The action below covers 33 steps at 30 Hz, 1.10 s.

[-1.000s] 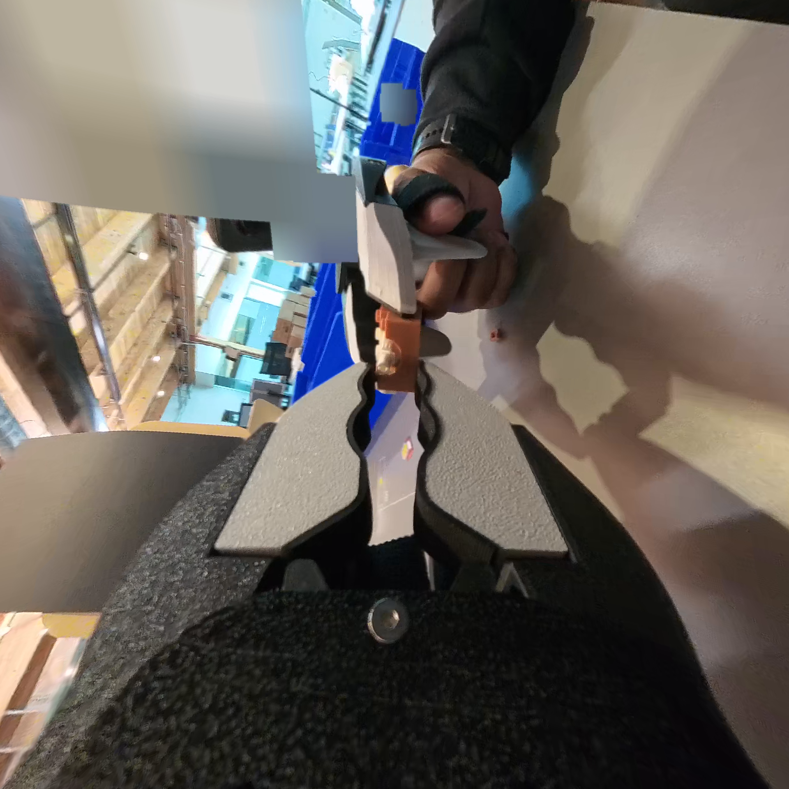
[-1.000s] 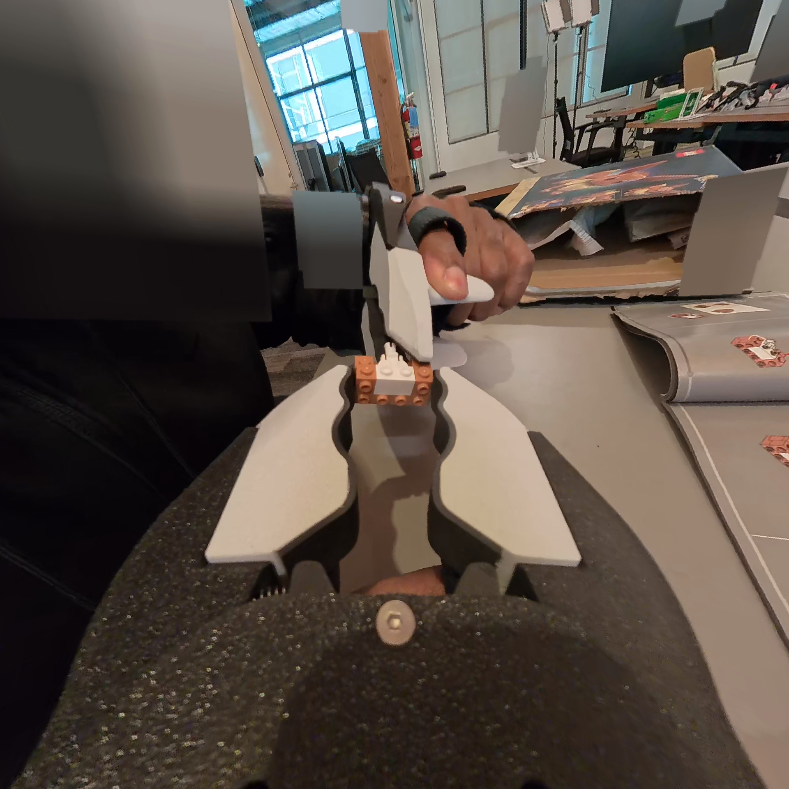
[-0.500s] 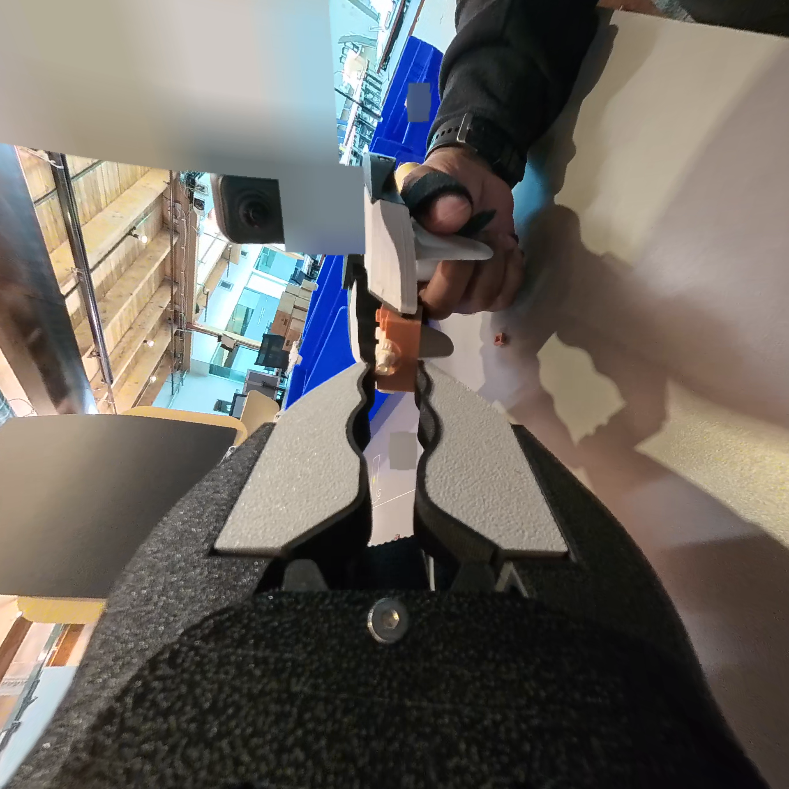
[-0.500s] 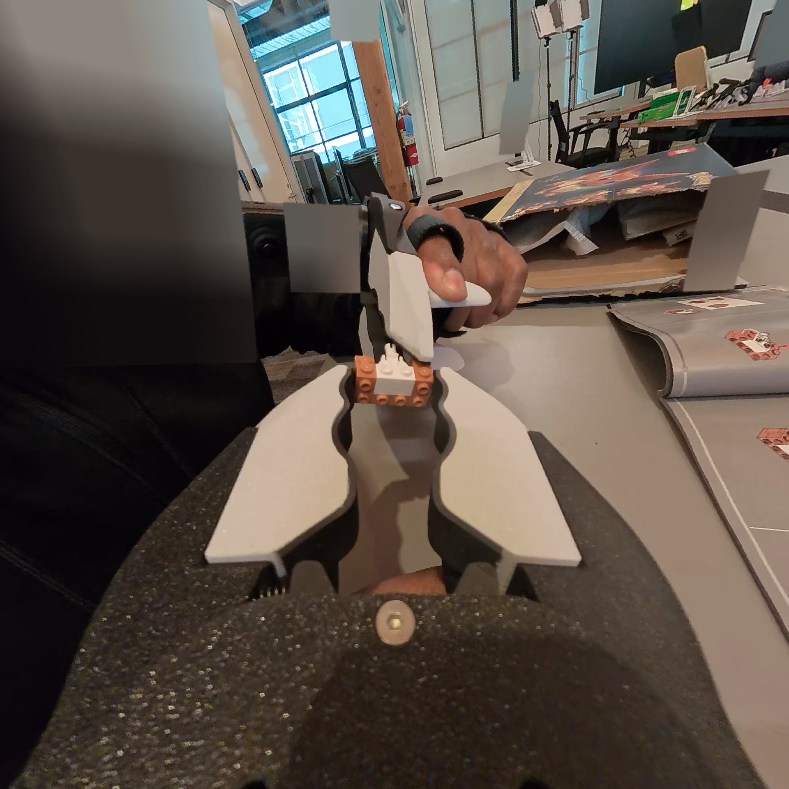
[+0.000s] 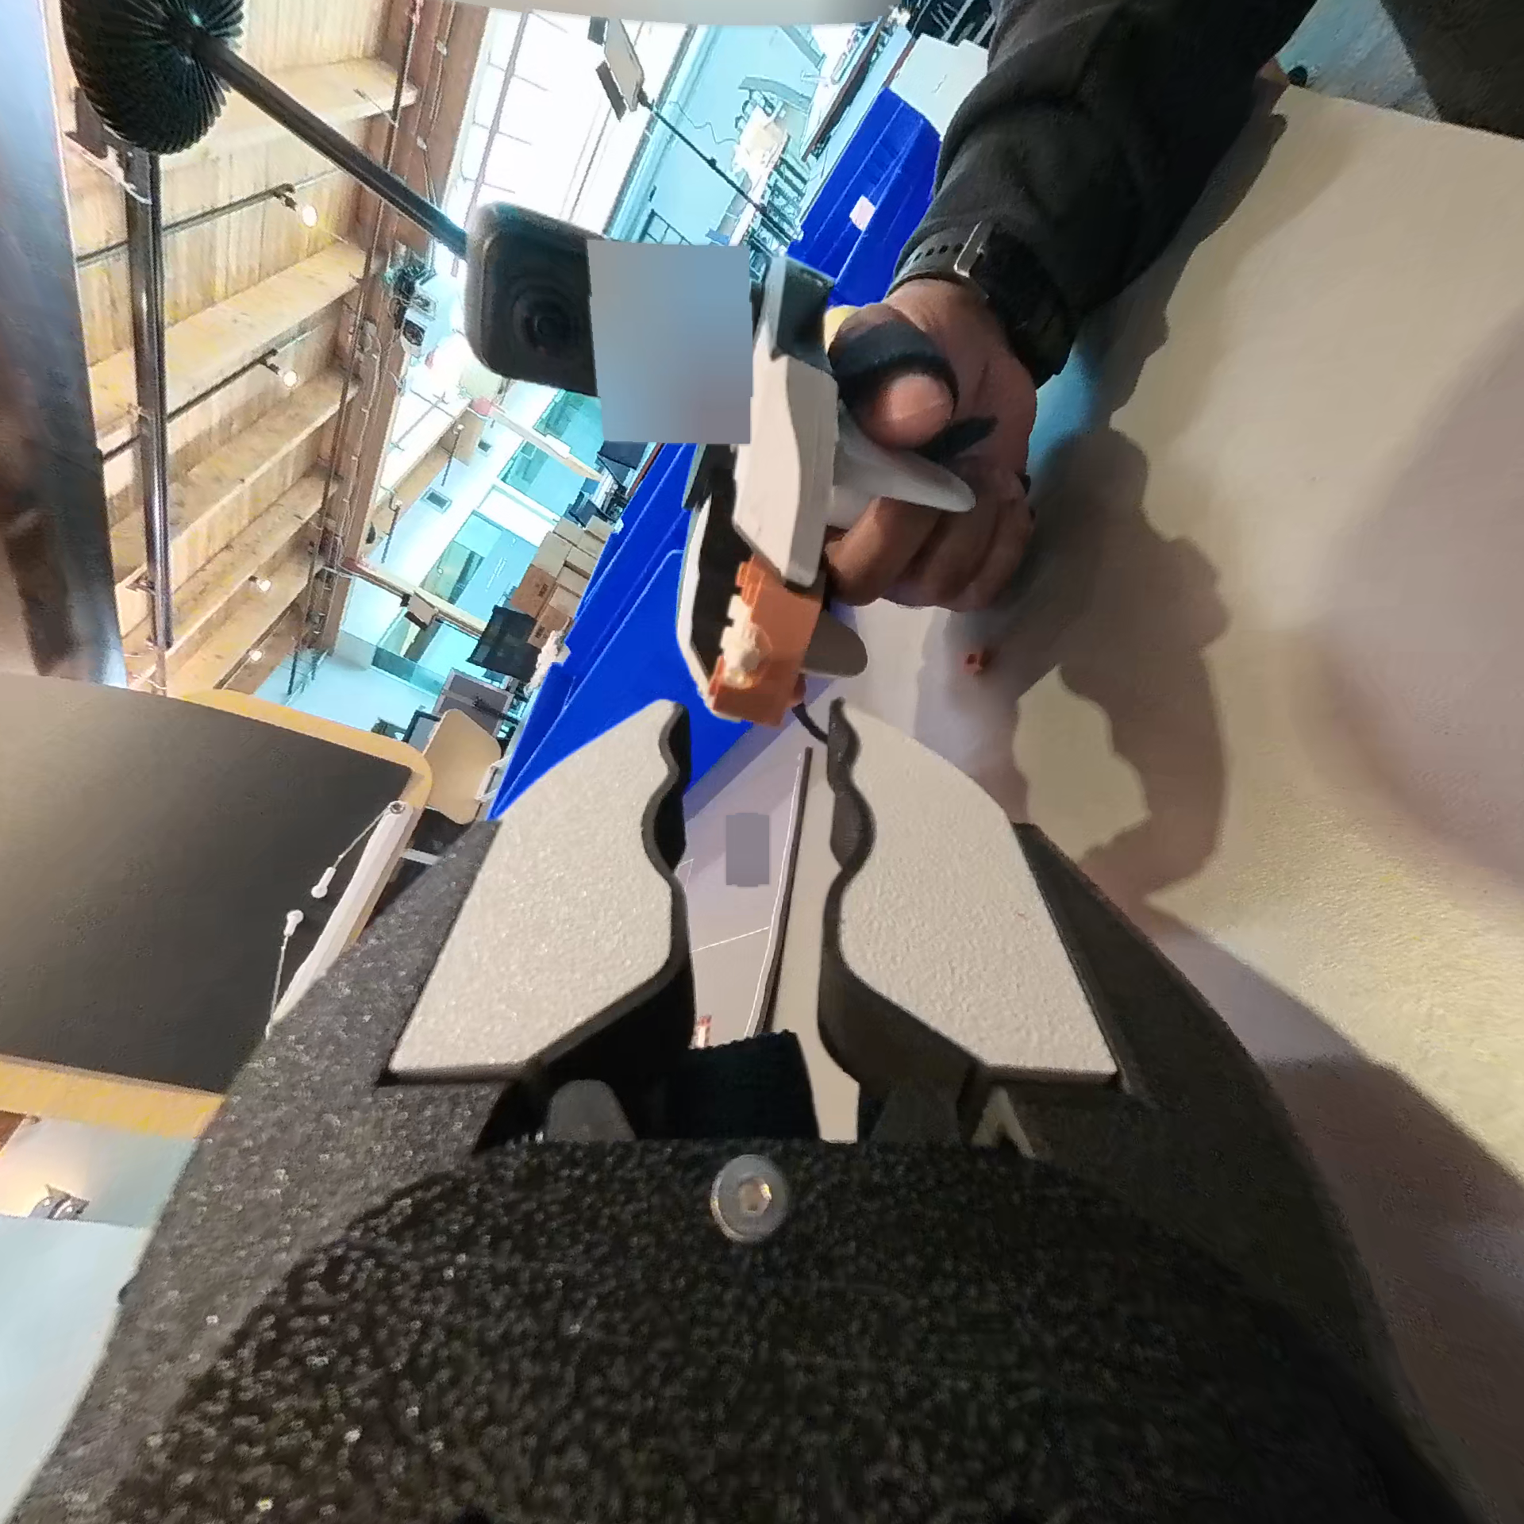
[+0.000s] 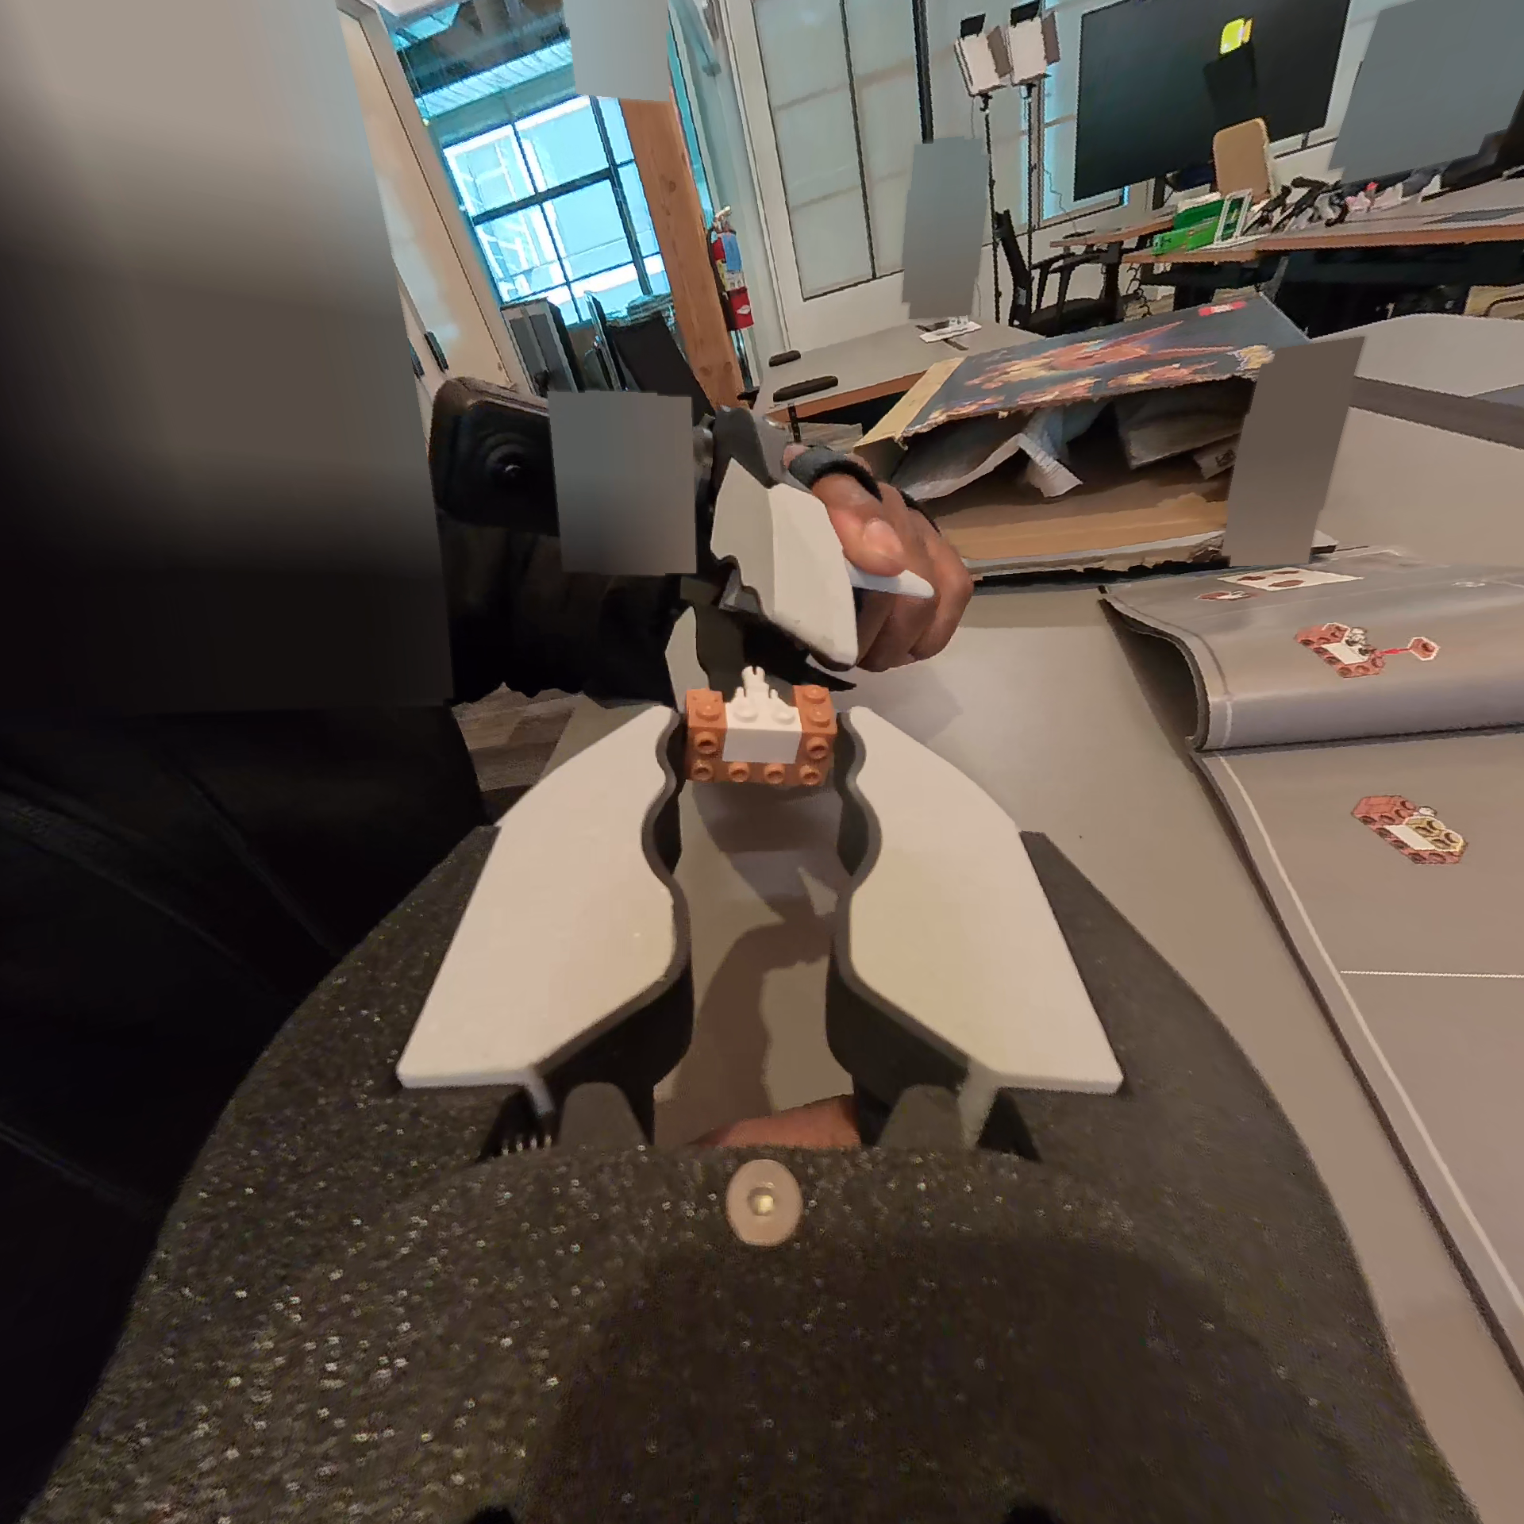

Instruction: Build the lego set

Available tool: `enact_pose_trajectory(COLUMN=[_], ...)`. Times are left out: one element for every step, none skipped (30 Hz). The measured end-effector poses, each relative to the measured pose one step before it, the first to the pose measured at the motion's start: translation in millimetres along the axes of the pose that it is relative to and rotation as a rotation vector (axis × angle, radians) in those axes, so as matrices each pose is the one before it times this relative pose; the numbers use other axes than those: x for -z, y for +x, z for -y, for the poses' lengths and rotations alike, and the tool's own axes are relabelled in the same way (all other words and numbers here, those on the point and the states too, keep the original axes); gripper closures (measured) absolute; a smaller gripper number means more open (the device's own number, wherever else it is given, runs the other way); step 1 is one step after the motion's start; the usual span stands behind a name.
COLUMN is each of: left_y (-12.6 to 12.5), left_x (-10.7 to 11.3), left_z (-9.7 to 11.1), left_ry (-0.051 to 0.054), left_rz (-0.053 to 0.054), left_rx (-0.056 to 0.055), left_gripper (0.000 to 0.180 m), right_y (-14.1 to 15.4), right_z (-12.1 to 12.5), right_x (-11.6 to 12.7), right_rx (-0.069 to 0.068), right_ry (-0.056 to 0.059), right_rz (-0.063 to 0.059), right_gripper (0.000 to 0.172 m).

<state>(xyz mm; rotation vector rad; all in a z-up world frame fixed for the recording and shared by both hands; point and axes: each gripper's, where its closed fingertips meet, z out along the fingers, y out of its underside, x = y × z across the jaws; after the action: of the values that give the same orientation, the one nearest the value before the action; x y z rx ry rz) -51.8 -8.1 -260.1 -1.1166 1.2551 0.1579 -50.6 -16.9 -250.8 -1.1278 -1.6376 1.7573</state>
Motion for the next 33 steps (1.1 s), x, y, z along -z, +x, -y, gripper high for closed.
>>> enact_pose_trajectory(left_y=[-0.11,0.64,1.26,0.86,0.63,-0.47,-1.91,-1.09,0.22,0.49,0.37,0.28,0.12,0.87,2.3,3.28,4.85,3.38,1.92,4.69,1.26,-1.76,-0.58,-2.31,-3.82,-3.02,-1.31,0.36,1.0,0.74,0.61,-0.26,-0.99], left_x=[-0.62,-0.82,-0.82,-0.58,-0.49,-0.35,0.06,0.41,0.42,0.26,0.1,-0.29,-0.54,-0.72,-0.4,-0.15,-0.06,0.15,0.59,1.13,1.26,0.95,0.34,-0.05,-0.47,-0.82,-1.01,-1.54,-1.85,-1.69,-1.29,-1.08,-0.84], left_z=[0.16,-0.58,-0.83,-0.43,0.15,0.1,-0.1,0.02,0.08,0.22,0.06,-0.82,-1.52,-2.16,-3.11,-4.46,-5.76,-6.44,-4.38,-1.62,0.89,2.08,0.75,-1.48,-4.59,-7.29,-7.14,-5.8,-4.42,-2.44,-1.15,-1.25,-1.56], left_ry=[0.0004,-0.0034,-0.0041,-0.0017,0.0015,0.0003,0.0002,0.0021,0.0021,0.0017,0.0007,-0.0041,-0.0065,-0.0066,-0.0087,-0.0138,-0.0174,-0.0204,-0.0099,0.0025,0.0155,0.0212,0.0085,-0.0081,-0.0291,-0.0472,-0.0451,-0.0342,-0.0293,-0.0205,-0.0117,-0.011,-0.0117], left_rz=[0.0044,0.0001,-0.0028,0.0016,0.0023,0.0082,0.0138,0.0035,-0.0065,-0.0063,-0.0038,-0.0022,-0.0028,-0.0118,-0.0285,-0.0395,-0.0533,-0.0446,-0.036,-0.06,-0.0351,-0.013,-0.022,-0.0029,0.016,0.0182,0.0143,0.0071,0.001,0.0007,0.0004,0.0024,0.0044], left_rx=[-0.0022,-0.0048,-0.0083,-0.0108,-0.0096,-0.005,-0.0023,-0.0024,-0.001,0.0015,0.0016,0.0036,0.0129,0.0295,0.0422,0.0544,0.0687,0.0774,0.0799,0.081,0.0713,0.0649,0.0567,0.0328,0.0064,-0.0159,-0.0268,-0.0233,-0.0135,-0.0084,-0.0055,0.0006,0.0065], left_gripper=[0.148,0.148,0.148,0.15,0.152,0.155,0.16,0.164,0.164,0.164,0.164,0.164,0.164,0.163,0.163,0.163,0.16,0.156,0.152,0.15,0.149,0.149,0.148,0.148,0.148,0.148,0.148,0.149,0.149,0.15,0.15,0.15,0.15], right_y=[-0.37,-0.49,-0.57,-0.26,-0.13,-0.38,-0.3,-0.42,-0.38,-0.5,-0.2,0.49,1.47,2.07,2.42,2.24,2.53,2.98,2.32,1.0,-0.33,-1.08,-0.58,1.19,1.74,-0.39,-1.42,-1.37,-2.71,-2.97,-1.5,-0.81,-1.01], right_z=[-0.57,0.04,0.35,0.05,-0.06,-0.49,-0.74,-0.72,-0.11,-0.24,-0.34,-0.51,-0.62,-0.95,-1.27,-1.18,-1.85,-2.01,-1.93,-1.89,-1.45,-1.56,-2.91,-5.93,-8.47,-9.22,-8.83,-7.81,-6.44,-5.4,-5.62,-5.65,-6.33], right_x=[-0.5,-0.49,-0.26,-0.23,-0.17,-0.33,-0.31,-0.6,-0.47,-0.26,-0.14,0.02,0.16,0.21,0.43,0.77,0.87,0.64,0.42,0.08,-0.18,-0.6,-0.97,-1.79,-2.43,-2.61,-2.66,-2.61,-2.44,-2.18,-1.69,-1.27,-0.73], right_rx=[0.0013,-0.002,-0.0018,-0.0004,0.0002,0.0001,0.0016,0.0013,-0.0012,-0.0017,0.0012,0.0031,0.0039,0.0071,0.0149,0.0218,0.0299,0.0325,0.0296,0.029,0.0275,0.0265,0.027,0.0258,0.0295,0.0318,0.0237,0.0105,0.0028,0.0,-0.0017,-0.0032,-0.0073], right_ry=[-0.0033,0.001,0.0028,0.0005,-0.0004,-0.0022,-0.003,-0.0029,0.0008,-0.0004,-0.001,-0.0028,-0.0034,-0.0061,-0.0076,-0.0074,-0.0143,-0.0178,-0.0189,-0.0186,-0.0141,-0.0138,-0.0212,-0.0434,-0.0596,-0.0649,-0.0641,-0.0587,-0.0484,-0.0369,-0.0405,-0.0399,-0.043], right_rz=[0.0011,0.0022,0.0028,0.001,0.0003,0.0022,0.0009,0.0013,0.0011,0.0029,0.0018,-0.0038,-0.0084,-0.0114,-0.014,-0.0136,-0.0185,-0.0235,-0.0203,-0.0134,-0.006,-0.0026,-0.0061,-0.0157,-0.0199,-0.009,-0.0029,-0.0018,0.0106,0.0162,0.0103,0.0073,0.0105], right_gripper=[0.138,0.138,0.138,0.138,0.138,0.138,0.138,0.138,0.138,0.138,0.138,0.138,0.138,0.138,0.138,0.138,0.138,0.138,0.138,0.138,0.138,0.138,0.138,0.138,0.138,0.138,0.138,0.138,0.138,0.138,0.138,0.138,0.137])
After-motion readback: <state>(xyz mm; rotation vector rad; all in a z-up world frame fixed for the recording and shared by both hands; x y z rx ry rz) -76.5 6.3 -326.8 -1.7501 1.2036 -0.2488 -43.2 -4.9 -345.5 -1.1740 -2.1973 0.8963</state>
